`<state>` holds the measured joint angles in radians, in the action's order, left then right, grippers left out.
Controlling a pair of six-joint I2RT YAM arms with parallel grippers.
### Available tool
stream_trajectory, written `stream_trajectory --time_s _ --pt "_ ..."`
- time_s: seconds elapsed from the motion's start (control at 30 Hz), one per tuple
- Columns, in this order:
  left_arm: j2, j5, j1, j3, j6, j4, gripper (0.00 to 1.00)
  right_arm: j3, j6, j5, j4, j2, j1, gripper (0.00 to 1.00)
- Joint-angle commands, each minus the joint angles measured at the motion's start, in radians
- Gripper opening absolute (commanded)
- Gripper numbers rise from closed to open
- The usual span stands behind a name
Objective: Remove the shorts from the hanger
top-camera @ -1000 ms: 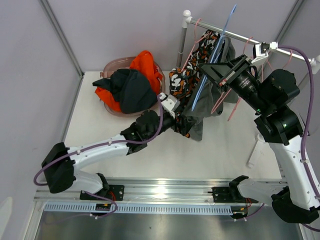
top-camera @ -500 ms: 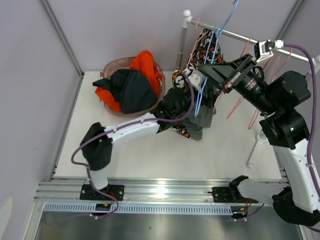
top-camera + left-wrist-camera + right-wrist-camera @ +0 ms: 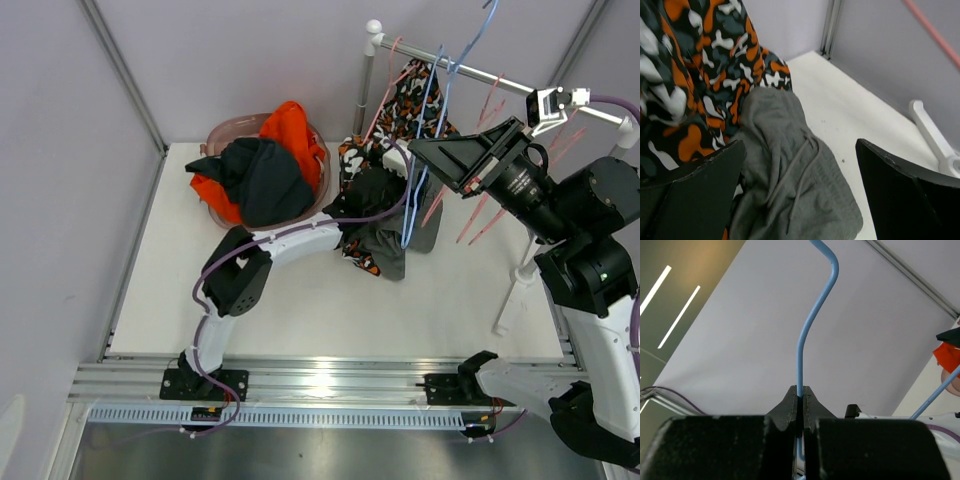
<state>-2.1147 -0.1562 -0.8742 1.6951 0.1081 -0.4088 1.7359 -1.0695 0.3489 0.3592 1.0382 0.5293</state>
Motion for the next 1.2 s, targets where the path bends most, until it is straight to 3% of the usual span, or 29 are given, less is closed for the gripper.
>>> stream_trajectory --time_s 0.0,0.27,0.6,0.63,0.67,0.7,0.73,0.77,0.8,0.97,1.17 --pt "-0.019 -0.017 -0.006 -0.044 0.039 -0.022 0.99 0.002 0.054 0.010 0.009 0.014 0.005 0.00" --pt "-0.099 0.030 -0.008 -0.098 0.139 0.010 0.93 -0.036 0.089 -0.019 0.021 0.002 0.006 0.00" --pt "-0.280 0.078 0.011 0.213 0.258 0.385 0.86 -0.055 0.115 -0.047 0.055 -0.024 0.005 0.00" --pt "-0.284 0.081 0.011 0.213 0.268 0.390 0.83 -0.059 0.118 -0.048 0.057 -0.026 0.005 0.00" --pt "-0.271 0.107 0.009 0.174 0.295 0.386 0.42 -0.071 0.115 -0.050 0.054 -0.033 0.005 0.00" --pt "-0.271 0.116 0.009 0.173 0.304 0.386 0.41 -0.078 0.115 -0.050 0.052 -0.036 0.003 0.00" --pt "-0.262 0.128 0.009 0.158 0.312 0.383 0.32 -0.081 0.112 -0.051 0.049 -0.038 0.005 0.00" --pt "-0.236 0.139 0.007 0.114 0.317 0.380 0.11 -0.085 0.111 -0.051 0.049 -0.041 0.003 0.00" --pt "-0.216 0.147 0.006 0.095 0.327 0.380 0.01 -0.090 0.112 -0.051 0.049 -0.047 0.003 0.00" --pt "0.067 0.113 -0.052 -0.165 0.300 0.364 0.00 -0.099 0.126 -0.074 0.055 -0.061 0.003 0.00" --pt "0.430 -0.012 -0.149 -0.380 0.295 0.496 0.00 -0.091 0.157 -0.111 0.075 -0.058 0.001 0.00"
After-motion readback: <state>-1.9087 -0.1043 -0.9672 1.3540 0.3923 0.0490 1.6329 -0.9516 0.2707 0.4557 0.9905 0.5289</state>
